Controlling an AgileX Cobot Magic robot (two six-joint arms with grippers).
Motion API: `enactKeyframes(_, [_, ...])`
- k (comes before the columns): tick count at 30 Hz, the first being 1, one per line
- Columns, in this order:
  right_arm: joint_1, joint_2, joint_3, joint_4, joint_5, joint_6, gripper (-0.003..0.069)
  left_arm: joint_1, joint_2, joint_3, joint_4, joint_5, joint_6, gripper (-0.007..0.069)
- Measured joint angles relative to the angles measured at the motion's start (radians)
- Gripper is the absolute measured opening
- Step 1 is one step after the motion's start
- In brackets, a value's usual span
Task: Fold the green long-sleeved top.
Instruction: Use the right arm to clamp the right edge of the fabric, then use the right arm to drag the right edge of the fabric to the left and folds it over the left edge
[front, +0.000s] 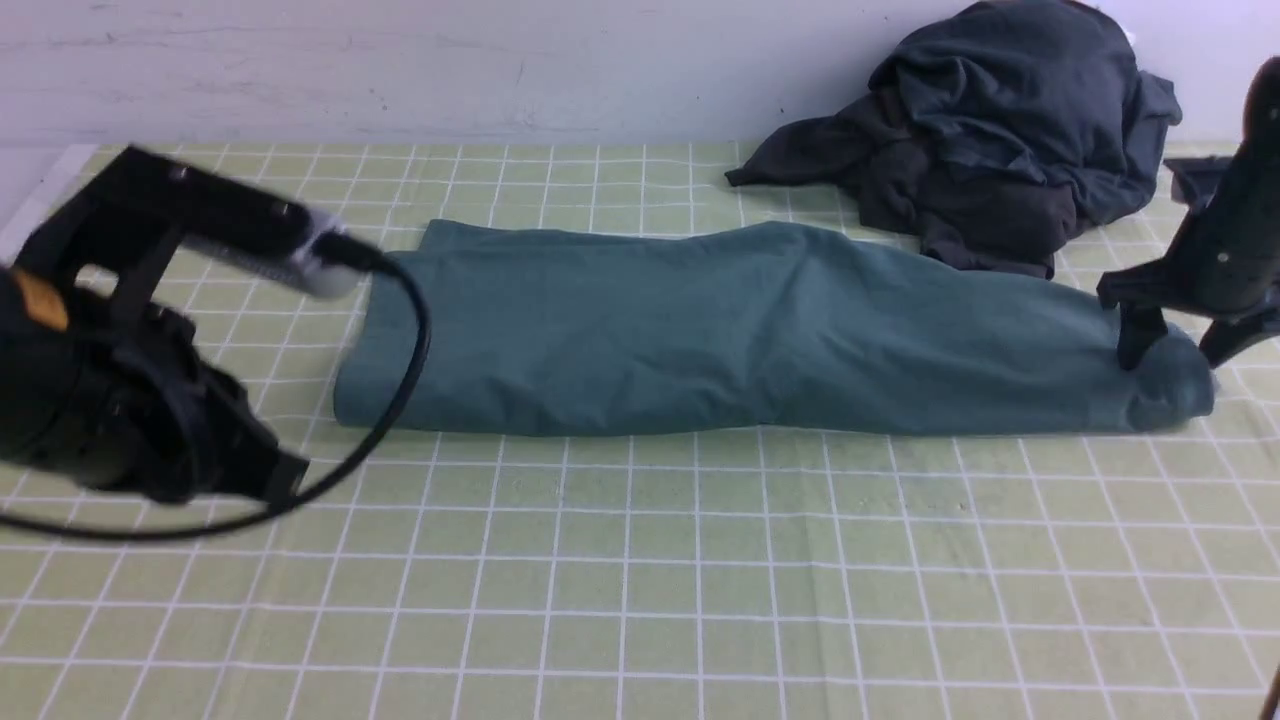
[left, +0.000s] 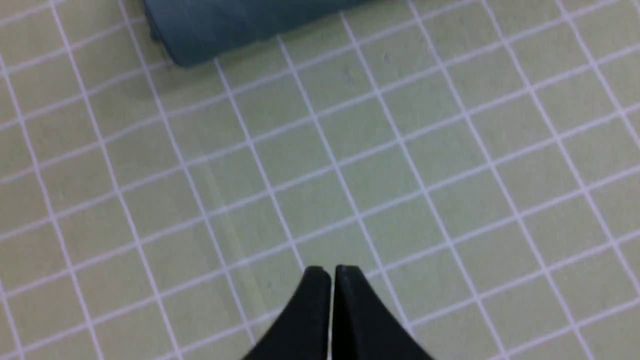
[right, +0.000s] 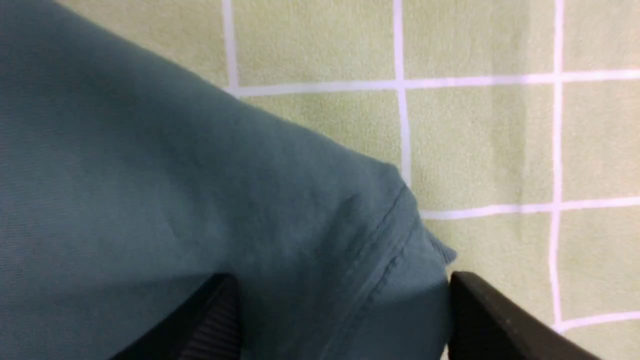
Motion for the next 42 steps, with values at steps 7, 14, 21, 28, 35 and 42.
enactKeyframes(7, [-0.005, 0.01, -0.007, 0.071, -0.002, -0.048, 0.0357, 0.0, -0.097, 0.156, 0.066, 0.008, -0.032, -0.0003])
enactKeyframes(14, [-0.005, -0.093, 0.0, 0.042, 0.002, -0.133, 0.0046, 0.0, -0.103, 0.167, 0.099, 0.002, -0.075, -0.0003])
enactKeyframes(21, [-0.03, -0.341, 0.0, 0.071, 0.011, -0.124, 0.001, 0.0, -0.103, 0.169, 0.086, -0.016, -0.089, -0.0003])
enactKeyframes(28, [0.07, -0.395, -0.001, 0.518, 0.007, -0.184, 0.001, 0.0, -0.105, 0.169, 0.039, -0.018, -0.092, -0.0003])
enactKeyframes(35, [0.391, -0.269, -0.001, 0.898, -0.274, -0.347, 0.001, 0.0, -0.105, 0.17, -0.022, -0.022, -0.092, -0.0003])
enactKeyframes(42, [0.598, -0.075, -0.023, 1.108, -0.527, -0.43, 0.0025, 0.0, -0.105, 0.17, -0.025, -0.023, -0.092, -0.0003])
